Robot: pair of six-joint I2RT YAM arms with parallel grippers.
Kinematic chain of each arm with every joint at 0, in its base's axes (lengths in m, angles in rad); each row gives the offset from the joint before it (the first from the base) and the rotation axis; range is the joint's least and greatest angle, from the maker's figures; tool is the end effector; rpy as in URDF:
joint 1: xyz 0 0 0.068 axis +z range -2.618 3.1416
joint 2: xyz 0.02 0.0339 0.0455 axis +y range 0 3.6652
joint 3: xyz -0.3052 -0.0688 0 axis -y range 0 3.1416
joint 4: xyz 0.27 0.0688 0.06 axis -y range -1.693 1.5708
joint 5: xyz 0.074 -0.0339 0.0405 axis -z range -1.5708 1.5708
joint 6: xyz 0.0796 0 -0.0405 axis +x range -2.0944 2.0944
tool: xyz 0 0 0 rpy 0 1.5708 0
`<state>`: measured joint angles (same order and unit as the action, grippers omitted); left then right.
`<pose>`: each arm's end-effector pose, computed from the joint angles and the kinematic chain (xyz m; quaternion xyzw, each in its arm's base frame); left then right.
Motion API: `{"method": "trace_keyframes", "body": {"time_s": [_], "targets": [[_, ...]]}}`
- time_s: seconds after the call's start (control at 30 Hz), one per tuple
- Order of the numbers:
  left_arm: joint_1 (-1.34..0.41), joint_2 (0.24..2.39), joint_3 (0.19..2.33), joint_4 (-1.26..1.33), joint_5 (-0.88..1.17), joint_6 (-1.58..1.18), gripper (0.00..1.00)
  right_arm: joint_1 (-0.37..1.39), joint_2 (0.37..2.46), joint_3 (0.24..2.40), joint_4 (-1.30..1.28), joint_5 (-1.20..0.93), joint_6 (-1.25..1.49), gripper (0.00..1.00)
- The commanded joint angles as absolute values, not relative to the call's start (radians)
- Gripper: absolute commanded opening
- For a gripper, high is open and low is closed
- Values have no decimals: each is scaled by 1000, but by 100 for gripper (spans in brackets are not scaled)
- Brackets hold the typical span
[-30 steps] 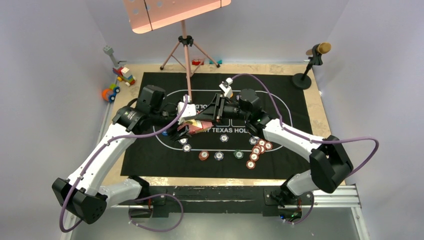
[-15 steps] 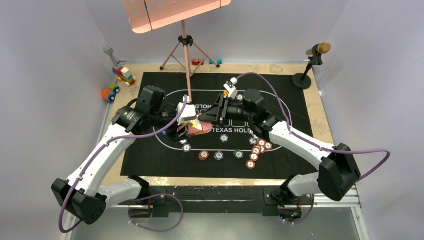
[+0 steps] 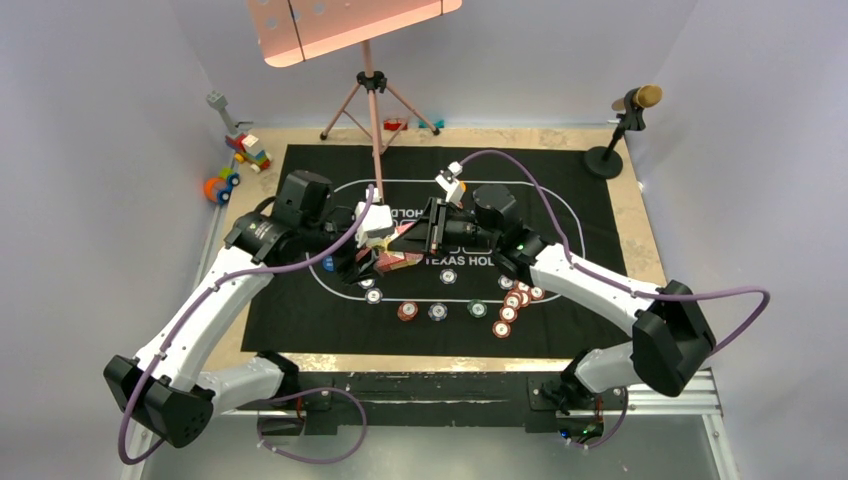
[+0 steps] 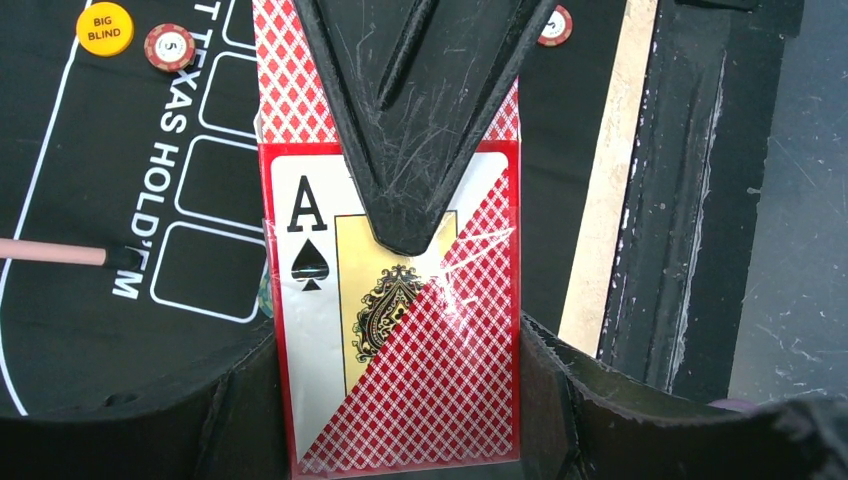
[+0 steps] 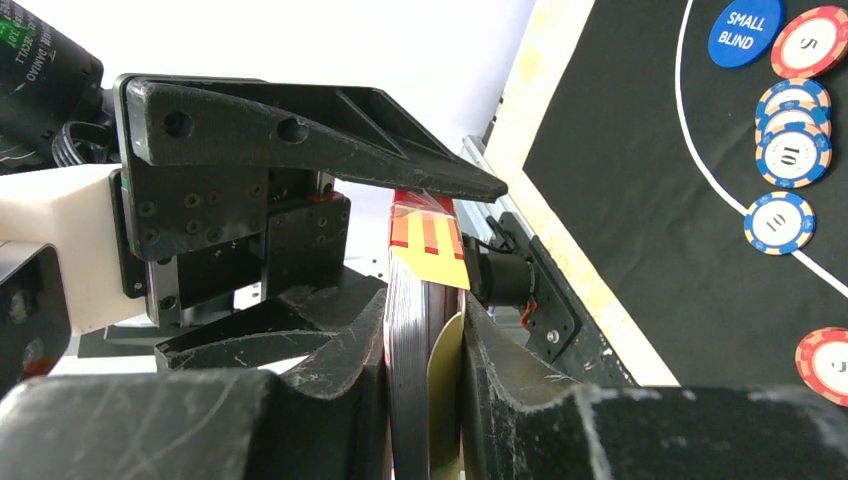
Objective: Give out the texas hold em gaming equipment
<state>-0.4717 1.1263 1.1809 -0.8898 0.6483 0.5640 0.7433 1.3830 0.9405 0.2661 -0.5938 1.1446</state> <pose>0.1985 -0.1552 0.3618 0.5374 0.7119 -0.2812 0.3542 0.2426 0.2835 0.3274 -0.0380 0.7558 0.6288 0.1785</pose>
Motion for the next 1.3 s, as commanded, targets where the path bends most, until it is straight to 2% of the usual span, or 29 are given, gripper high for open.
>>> {"method": "trace_keyframes", "body": {"time_s": [0.0,0.03,0.07,0.1,0.17,0.4,0.77,1.03,1.1,1.2,1.27], "targets": [[-472,1124,1223,-821,634,572,62,761,1341,975,316,-616,1164,8],[-472,1122,1221,-824,634,581,71,762,1338,980,299,-607,1162,6],[-472,1119,1220,-823,631,589,85,762,1335,982,286,-595,1159,5],[-472,1117,1220,-823,632,594,93,762,1333,984,272,-581,1157,5],[-472,1115,1220,-822,640,602,96,762,1331,985,259,-567,1160,5],[-498,1124,1220,-828,656,621,97,762,1338,996,231,-536,1168,5],[-531,1119,1191,-839,598,685,84,764,1362,1033,206,-520,1182,6],[-532,1109,1192,-842,580,671,51,769,1372,1039,170,-515,1170,18],[-532,1104,1188,-845,583,669,51,769,1381,1037,165,-520,1173,17],[-531,1096,1179,-847,586,676,56,769,1390,1034,164,-522,1175,18],[-532,1092,1179,-850,587,679,53,769,1394,1038,162,-530,1164,27]]}}
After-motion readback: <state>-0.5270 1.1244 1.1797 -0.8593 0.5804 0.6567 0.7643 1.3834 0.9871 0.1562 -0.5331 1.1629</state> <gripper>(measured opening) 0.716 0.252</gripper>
